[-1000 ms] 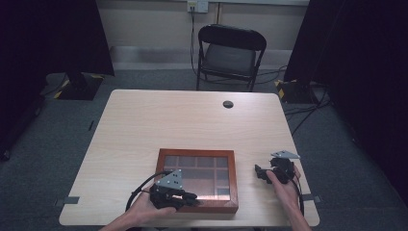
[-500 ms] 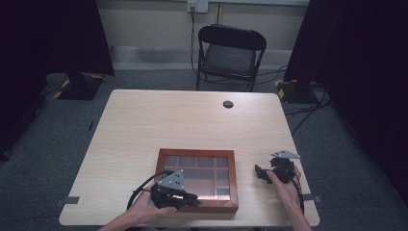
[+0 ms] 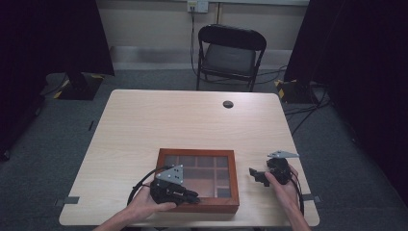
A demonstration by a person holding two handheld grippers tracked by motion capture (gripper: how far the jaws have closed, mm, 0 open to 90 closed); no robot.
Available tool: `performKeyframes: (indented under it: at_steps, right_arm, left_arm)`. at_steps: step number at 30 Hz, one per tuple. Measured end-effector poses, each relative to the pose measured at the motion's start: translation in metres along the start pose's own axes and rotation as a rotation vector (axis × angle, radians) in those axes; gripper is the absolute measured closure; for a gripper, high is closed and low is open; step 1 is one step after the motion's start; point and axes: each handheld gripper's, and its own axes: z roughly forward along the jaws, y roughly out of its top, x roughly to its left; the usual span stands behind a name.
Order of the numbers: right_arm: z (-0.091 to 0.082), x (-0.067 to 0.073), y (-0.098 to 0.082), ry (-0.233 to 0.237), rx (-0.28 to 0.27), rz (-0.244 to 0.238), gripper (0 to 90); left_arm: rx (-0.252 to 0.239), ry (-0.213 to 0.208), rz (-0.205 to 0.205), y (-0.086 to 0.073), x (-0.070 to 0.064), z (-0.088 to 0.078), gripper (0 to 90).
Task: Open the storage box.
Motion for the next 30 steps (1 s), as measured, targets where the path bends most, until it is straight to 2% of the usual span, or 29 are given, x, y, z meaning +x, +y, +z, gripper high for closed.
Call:
performKeyframes:
  at_steps: [2,3,4,7,10,15,20,23,26,30]
  right_arm:
    - [-0.004,0.006,0.001,0.044,-0.017,-0.019,14.4]
    - [-0.004,0.006,0.001,0.044,-0.017,-0.019,14.4]
    - [-0.007,0.01,0.003,0.07,-0.029,-0.034,14.6]
    - [-0.01,0.014,0.003,0.093,-0.036,-0.05,14.9]
    - [-0.014,0.022,0.004,0.141,-0.037,-0.087,15.7]
    - [-0.017,0.031,0.005,0.174,-0.049,-0.122,15.7]
    - [-0.019,0.043,0.007,0.231,-0.057,-0.159,15.7]
    - [-0.02,0.047,0.008,0.239,-0.061,-0.17,15.6]
    - [-0.02,0.054,0.01,0.253,-0.072,-0.207,16.5]
    - [-0.018,0.056,0.011,0.264,-0.067,-0.213,17.4]
  left_arm:
    - [0.002,0.001,0.001,0.004,0.0,-0.001,81.9]
    - [0.002,0.001,0.001,0.004,0.0,-0.001,81.9]
    - [0.003,0.0,0.0,0.006,0.0,-0.003,81.9]
    - [0.003,0.003,-0.002,0.008,-0.001,-0.004,81.9]
    - [0.0,-0.004,0.002,0.012,0.001,-0.008,81.9]
    - [0.001,-0.003,0.01,0.019,0.001,-0.014,81.9]
    - [0.006,0.0,0.019,0.028,0.001,-0.021,81.9]
    - [0.015,-0.005,0.019,0.03,0.002,-0.021,82.0]
    - [0.008,-0.001,0.015,0.032,0.002,-0.022,82.0]
    - [0.004,-0.008,0.01,0.032,0.003,-0.023,82.0]
